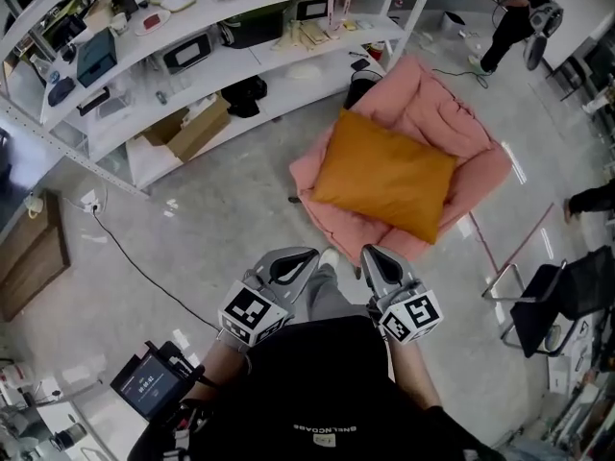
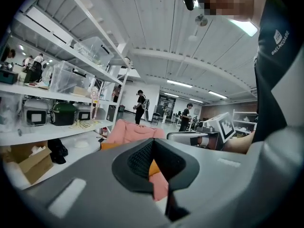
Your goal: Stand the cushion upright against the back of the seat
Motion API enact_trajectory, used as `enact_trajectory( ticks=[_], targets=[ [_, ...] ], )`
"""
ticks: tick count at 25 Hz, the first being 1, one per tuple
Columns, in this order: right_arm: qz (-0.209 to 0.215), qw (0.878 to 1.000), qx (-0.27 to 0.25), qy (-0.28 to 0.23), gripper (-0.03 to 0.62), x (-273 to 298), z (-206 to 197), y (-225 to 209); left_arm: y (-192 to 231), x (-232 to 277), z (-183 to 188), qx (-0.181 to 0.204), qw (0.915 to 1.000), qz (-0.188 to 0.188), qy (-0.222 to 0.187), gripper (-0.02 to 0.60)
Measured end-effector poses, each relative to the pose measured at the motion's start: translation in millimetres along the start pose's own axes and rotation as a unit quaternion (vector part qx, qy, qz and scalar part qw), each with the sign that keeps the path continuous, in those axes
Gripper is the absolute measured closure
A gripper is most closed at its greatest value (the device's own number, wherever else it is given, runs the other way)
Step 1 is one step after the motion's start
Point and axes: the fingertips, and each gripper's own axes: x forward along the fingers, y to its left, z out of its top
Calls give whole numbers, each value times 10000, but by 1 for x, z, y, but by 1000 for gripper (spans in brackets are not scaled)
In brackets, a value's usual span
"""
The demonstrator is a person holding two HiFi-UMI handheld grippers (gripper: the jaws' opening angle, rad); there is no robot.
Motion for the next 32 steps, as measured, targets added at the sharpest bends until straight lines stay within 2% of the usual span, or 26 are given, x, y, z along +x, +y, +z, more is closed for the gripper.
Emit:
enact_trajectory(
  ticks=[12, 15, 20, 25, 32],
  targets=[
    [32, 9990, 435, 27, 588, 53, 37, -138, 62, 129, 43, 22, 9993, 122, 346, 568],
    [133, 9982, 582, 59, 588, 65, 36, -165, 77, 156, 50, -20, 9991, 208, 378, 568],
    [71, 9966, 816, 90, 588, 78, 31, -206, 92, 192, 56, 44, 9989, 187, 429, 568],
    [27, 9963, 825, 242, 588, 97, 27, -228, 112, 207, 63, -36, 9989, 269, 370, 568],
    [-197, 9952, 884, 380, 586, 126, 25, -242, 148, 214, 72, -165, 9991, 182, 336, 568]
  ],
)
